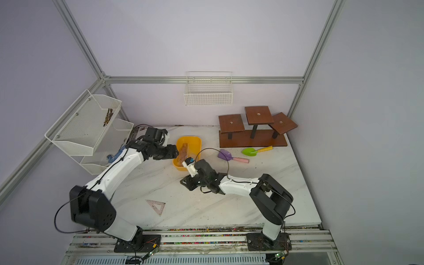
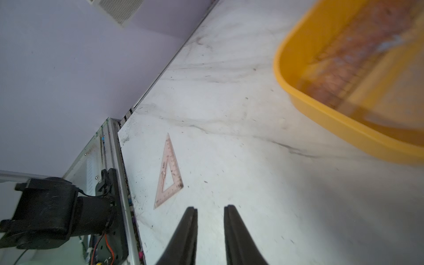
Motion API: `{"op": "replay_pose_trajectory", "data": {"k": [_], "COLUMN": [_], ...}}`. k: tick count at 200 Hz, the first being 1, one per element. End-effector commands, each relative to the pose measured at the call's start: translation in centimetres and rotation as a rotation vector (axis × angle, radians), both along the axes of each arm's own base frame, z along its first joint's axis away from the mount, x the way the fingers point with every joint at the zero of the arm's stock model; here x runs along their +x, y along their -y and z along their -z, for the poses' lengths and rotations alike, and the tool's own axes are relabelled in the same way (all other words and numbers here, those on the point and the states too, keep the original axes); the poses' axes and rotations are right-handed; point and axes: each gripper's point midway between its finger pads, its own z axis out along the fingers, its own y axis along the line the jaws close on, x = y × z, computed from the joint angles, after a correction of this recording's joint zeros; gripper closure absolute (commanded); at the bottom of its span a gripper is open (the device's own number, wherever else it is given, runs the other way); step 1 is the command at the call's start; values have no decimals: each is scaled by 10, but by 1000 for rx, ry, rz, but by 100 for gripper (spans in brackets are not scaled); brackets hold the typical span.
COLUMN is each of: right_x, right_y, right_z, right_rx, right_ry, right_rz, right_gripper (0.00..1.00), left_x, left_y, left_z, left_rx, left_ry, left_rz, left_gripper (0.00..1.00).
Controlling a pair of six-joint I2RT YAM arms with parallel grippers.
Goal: Put the scattered rulers into the storage box
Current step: Place the ruler in the storage box, then move the ruler to the center of the board.
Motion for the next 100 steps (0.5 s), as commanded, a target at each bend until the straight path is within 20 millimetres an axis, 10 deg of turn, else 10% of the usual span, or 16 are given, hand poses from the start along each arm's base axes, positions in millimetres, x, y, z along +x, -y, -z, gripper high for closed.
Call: {"op": "replay_pose_trajectory", "data": {"k": [1,44,100], "right_x": [-9,-38,-46], "right_y": [-28,-95,-105], "right_z": [30,70,104], "right_rx": [-237,-430,-526], "right_ry": [216,440,504], "right_rz": [-21,-172,-209], "right_gripper": [65,49,45], "left_x": [-19,-49,-52], "left_y": [-46,-73,-80], "left_z": [6,5,17], "left_rx": [23,-68,-132], "left_ry": [32,65,44], "left_rz": [-175,-250,-252], "left_gripper": [28,28,28]}}
